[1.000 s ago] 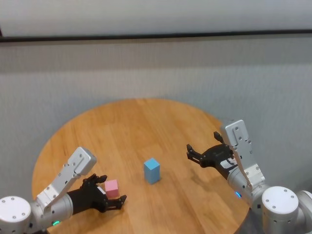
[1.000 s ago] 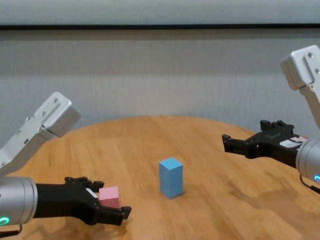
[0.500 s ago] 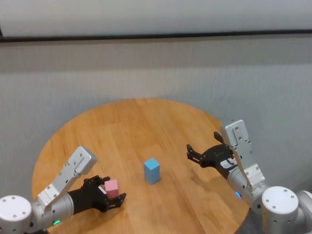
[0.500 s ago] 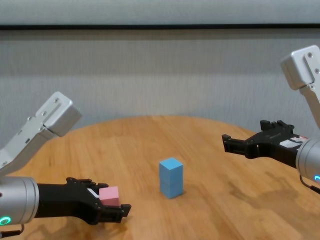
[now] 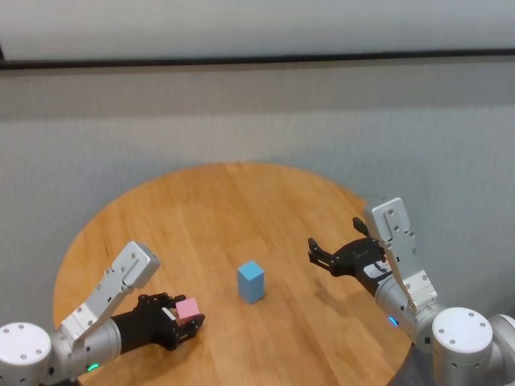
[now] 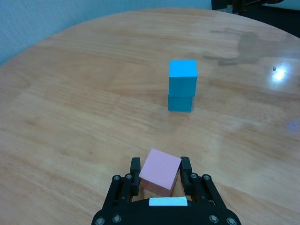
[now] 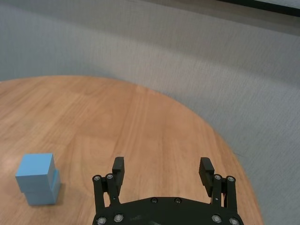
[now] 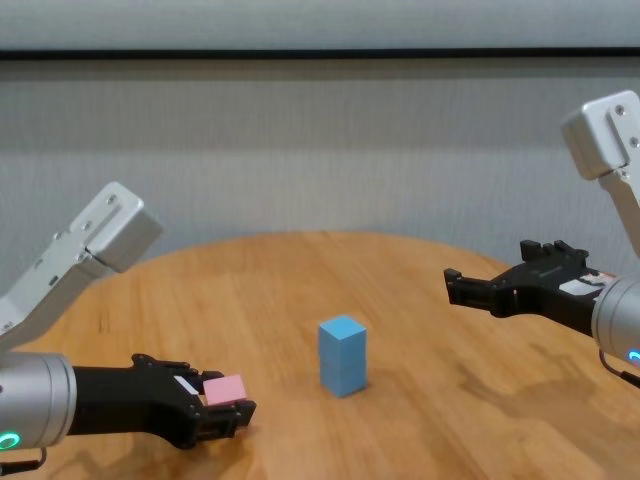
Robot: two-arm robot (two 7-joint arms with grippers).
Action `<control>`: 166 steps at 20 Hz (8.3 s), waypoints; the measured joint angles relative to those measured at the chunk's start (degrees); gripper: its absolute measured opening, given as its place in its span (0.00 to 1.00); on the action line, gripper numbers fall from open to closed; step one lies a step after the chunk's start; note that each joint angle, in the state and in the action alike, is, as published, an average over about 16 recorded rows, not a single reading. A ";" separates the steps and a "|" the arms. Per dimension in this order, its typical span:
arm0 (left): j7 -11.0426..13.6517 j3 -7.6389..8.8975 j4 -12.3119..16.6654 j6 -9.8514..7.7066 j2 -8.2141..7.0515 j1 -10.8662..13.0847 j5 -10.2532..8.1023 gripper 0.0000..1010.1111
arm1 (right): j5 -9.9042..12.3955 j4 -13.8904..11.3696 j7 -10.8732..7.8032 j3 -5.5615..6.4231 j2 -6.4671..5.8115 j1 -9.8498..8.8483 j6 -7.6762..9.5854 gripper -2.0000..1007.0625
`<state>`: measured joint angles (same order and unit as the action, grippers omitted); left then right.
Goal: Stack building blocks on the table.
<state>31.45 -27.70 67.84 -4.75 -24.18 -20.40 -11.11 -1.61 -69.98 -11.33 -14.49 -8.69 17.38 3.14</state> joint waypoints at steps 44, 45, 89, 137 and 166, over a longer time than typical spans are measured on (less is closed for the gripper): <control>-0.57 -2.51 6.63 -3.66 3.26 -7.03 1.84 0.52 | 0.00 0.00 0.00 0.00 0.00 0.00 0.00 1.00; -0.41 -2.89 5.96 -3.62 3.64 -7.64 2.01 0.52 | 0.00 0.00 0.00 0.00 0.00 0.00 0.00 1.00; 0.34 -6.49 -1.53 -4.53 7.64 -11.99 4.28 0.52 | 0.00 0.00 0.00 0.00 0.00 0.00 0.00 1.00; -4.82 0.19 8.28 -6.82 2.78 -7.22 2.92 0.99 | 0.00 0.00 0.00 0.00 0.00 0.00 0.00 1.00; -6.88 3.10 13.70 -9.43 -0.67 -2.83 3.22 0.99 | 0.00 0.00 0.00 0.00 0.00 0.00 0.00 1.00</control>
<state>24.57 -24.60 81.54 -14.18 -24.85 -23.23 -7.89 -1.61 -69.98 -11.33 -14.49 -8.69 17.39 3.14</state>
